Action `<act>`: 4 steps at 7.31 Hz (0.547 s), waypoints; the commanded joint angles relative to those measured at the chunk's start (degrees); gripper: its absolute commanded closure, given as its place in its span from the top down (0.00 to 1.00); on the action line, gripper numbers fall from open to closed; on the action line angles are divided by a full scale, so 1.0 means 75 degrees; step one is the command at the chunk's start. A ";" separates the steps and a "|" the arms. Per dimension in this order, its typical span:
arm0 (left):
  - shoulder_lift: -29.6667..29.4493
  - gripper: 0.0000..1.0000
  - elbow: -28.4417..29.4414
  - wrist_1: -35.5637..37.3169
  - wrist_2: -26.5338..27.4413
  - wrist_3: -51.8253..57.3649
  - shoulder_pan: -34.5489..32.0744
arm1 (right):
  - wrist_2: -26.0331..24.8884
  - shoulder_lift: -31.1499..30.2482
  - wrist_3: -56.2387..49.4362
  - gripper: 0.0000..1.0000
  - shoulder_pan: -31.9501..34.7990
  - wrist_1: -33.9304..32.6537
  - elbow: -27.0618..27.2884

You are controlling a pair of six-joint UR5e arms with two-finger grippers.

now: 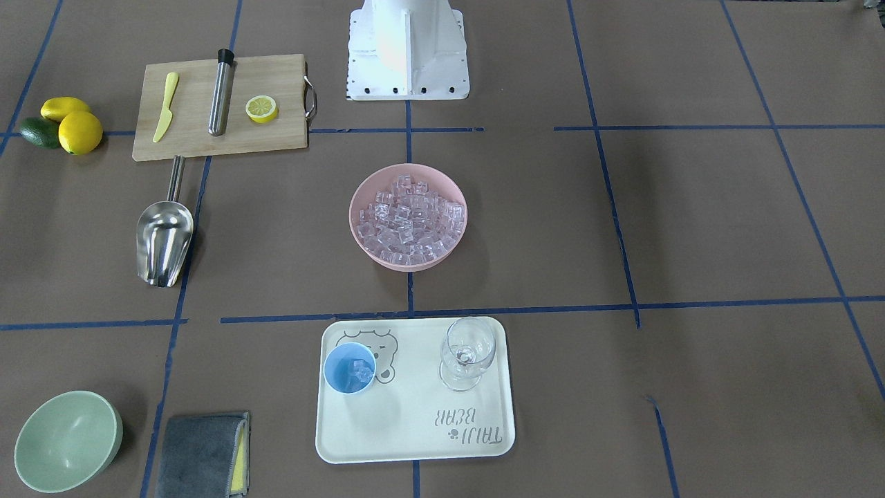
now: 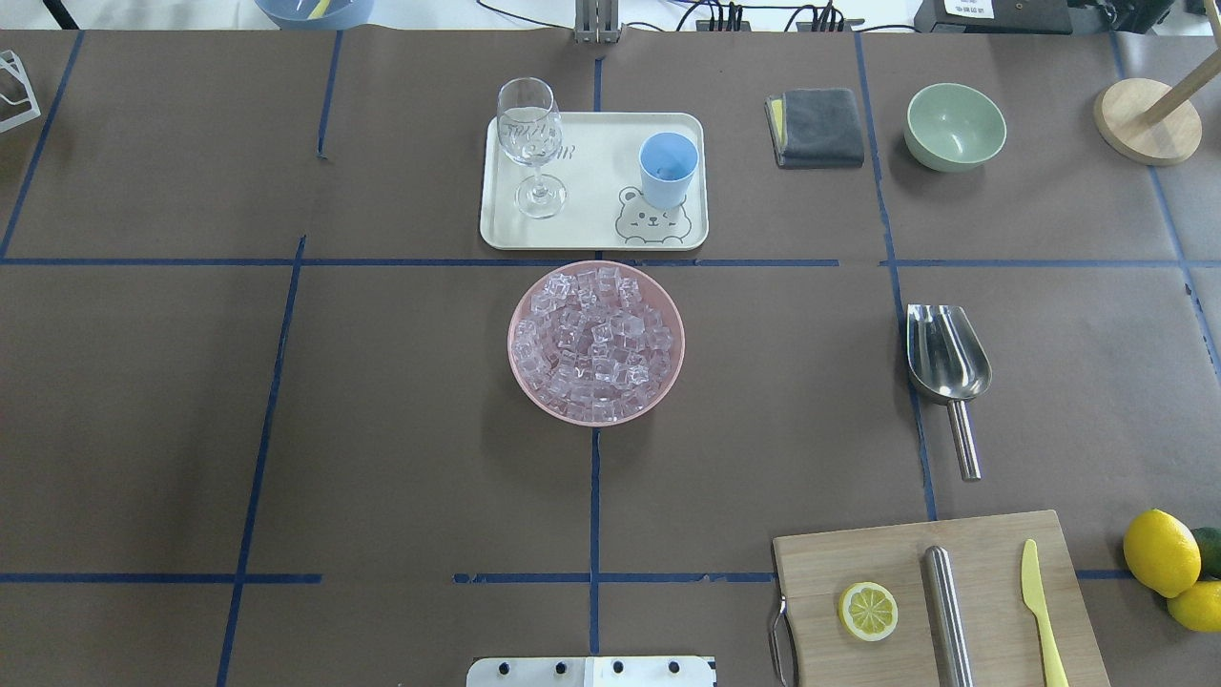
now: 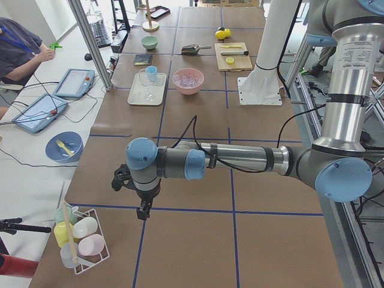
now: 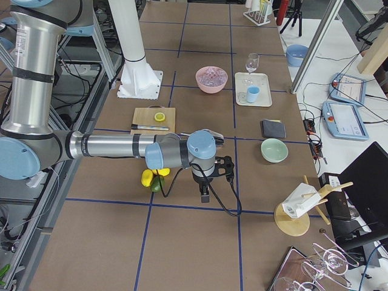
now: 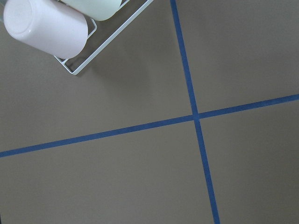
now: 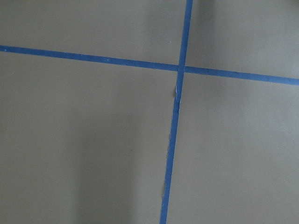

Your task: Put ice in cup with scoop

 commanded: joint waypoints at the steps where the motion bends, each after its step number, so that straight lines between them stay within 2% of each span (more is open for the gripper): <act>1: 0.0033 1.00 -0.0091 -0.0023 -0.0474 -0.0332 0.0002 | 0.0013 -0.0054 -0.0005 1.00 0.0000 0.0003 0.0015; 4: -0.0025 1.00 -0.0161 -0.0012 -0.0427 -0.0275 0.0014 | 0.0013 -0.0054 -0.0064 1.00 0.0000 0.0003 -0.0008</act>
